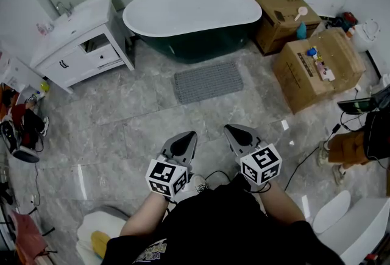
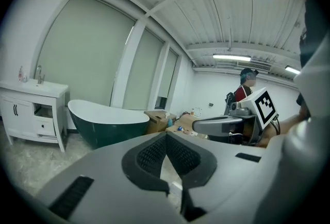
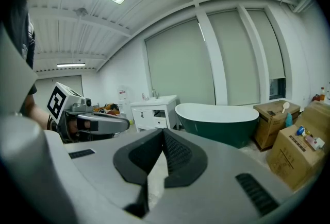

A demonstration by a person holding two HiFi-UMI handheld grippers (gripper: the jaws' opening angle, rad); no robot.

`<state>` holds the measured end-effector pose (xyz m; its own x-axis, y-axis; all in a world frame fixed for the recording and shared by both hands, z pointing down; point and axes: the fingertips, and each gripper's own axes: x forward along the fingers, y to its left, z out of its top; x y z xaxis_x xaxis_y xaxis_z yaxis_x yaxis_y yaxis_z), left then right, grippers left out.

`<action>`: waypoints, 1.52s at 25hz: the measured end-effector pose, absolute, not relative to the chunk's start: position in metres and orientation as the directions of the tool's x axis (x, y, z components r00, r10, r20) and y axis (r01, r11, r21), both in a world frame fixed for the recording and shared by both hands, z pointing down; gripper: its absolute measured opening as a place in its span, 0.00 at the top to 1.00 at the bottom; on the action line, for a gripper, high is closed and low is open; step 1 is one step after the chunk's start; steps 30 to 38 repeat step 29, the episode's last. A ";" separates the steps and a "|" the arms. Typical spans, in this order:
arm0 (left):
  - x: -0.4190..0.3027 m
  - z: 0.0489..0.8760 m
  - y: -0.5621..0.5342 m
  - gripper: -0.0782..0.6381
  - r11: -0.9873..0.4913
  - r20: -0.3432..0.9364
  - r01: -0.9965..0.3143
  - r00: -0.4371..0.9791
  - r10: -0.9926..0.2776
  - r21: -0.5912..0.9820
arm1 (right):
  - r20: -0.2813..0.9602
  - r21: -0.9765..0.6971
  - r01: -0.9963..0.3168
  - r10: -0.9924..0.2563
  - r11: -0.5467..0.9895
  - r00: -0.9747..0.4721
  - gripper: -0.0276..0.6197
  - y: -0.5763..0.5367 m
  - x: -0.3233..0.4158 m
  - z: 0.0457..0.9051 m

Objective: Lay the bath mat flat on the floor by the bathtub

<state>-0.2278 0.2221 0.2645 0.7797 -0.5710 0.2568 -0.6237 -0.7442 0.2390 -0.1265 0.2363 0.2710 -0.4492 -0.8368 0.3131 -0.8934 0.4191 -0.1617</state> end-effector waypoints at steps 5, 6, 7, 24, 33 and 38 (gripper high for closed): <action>-0.237 0.263 0.220 0.87 -0.714 0.254 -0.658 0.752 -0.608 0.239 | 0.306 -0.157 -0.897 -0.844 0.412 -0.441 0.93 0.237 -0.124 0.267; -0.239 0.263 0.221 0.87 -0.712 0.255 -0.660 0.750 -0.610 0.239 | 0.305 -0.156 -0.898 -0.845 0.412 -0.440 0.93 0.238 -0.124 0.267; -0.240 0.263 0.222 0.87 -0.712 0.256 -0.661 0.750 -0.610 0.238 | 0.304 -0.155 -0.898 -0.845 0.411 -0.440 0.93 0.239 -0.124 0.266; -0.249 0.252 0.243 0.87 -0.724 0.232 -0.651 0.758 -0.609 0.226 | 0.285 -0.126 -0.900 -0.853 0.418 -0.437 0.93 0.260 -0.134 0.253; -0.248 0.250 0.251 0.87 -0.726 0.228 -0.649 0.760 -0.608 0.228 | 0.281 -0.123 -0.903 -0.858 0.412 -0.430 0.93 0.268 -0.131 0.252; -0.248 0.250 0.251 0.87 -0.726 0.228 -0.649 0.760 -0.608 0.228 | 0.281 -0.123 -0.903 -0.858 0.412 -0.430 0.93 0.268 -0.131 0.252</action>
